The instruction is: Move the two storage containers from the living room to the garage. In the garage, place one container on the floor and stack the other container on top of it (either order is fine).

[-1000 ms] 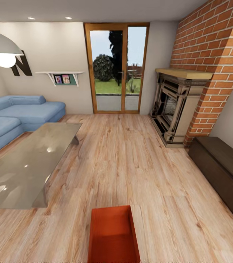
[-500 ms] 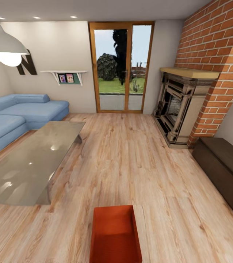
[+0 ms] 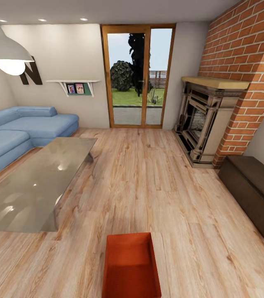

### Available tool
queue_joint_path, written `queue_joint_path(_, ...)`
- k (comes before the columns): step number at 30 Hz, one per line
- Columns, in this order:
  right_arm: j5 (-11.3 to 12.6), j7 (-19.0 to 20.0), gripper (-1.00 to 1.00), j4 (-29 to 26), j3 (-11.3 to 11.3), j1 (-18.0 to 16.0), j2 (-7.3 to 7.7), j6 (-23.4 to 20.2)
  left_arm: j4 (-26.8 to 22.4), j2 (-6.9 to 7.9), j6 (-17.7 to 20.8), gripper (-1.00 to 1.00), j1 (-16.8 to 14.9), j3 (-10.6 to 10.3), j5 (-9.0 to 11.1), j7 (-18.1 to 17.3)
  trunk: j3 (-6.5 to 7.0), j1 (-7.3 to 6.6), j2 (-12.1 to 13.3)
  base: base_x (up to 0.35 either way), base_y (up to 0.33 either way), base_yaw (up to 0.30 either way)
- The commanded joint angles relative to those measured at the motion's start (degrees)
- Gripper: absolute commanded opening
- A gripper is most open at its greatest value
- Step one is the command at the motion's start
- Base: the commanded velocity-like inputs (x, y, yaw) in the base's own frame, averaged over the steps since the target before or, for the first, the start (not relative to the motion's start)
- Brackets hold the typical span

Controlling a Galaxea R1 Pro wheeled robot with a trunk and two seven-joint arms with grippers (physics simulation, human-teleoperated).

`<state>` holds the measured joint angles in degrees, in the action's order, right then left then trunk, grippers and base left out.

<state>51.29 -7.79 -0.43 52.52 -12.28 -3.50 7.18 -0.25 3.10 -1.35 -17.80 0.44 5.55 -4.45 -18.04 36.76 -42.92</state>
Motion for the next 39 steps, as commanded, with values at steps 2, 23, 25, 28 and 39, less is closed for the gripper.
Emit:
queue_joint_path(2, 0.48, -0.21, 1.0, -0.01, 0.48, -0.02, -0.01, 0.11, 0.07, 0.04, -0.14, 1.0, -0.04, 0.0, 0.59, -0.29, -0.07, 0.01, -0.05, 0.0, 0.0, 0.0)
queue_joint_path(23, 0.48, -0.21, 1.0, -0.01, 0.48, -0.02, -0.1, 0.1, 0.07, 0.02, -0.14, 1.0, -0.04, 0.0, 0.59, -0.29, -0.07, 0.01, -0.05, 0.0, 0.0, 0.0)
queue_joint_path(25, 0.49, -0.21, 1.0, -0.01, 0.48, -0.02, -0.1, 0.13, 0.07, 0.03, -0.14, 1.0, -0.04, 0.0, 0.58, -0.29, -0.07, 0.01, -0.05, 0.0, 0.0, 0.0)
queue_joint_path(28, 0.55, -0.21, 1.0, -0.01, 0.48, -0.02, -0.1, 0.19, 0.07, 0.02, -0.14, 1.0, -0.04, 0.0, 0.6, -0.3, -0.08, 0.01, -0.05, 0.0, 0.0, 0.0)
queue_joint_path(39, 0.48, -0.21, 1.0, -0.01, 0.48, -0.02, -0.1, 0.2, 0.07, 0.0, -0.14, 1.0, -0.04, 0.0, 0.6, -0.3, -0.87, 0.01, -0.05, 0.0, 0.0, 0.0)
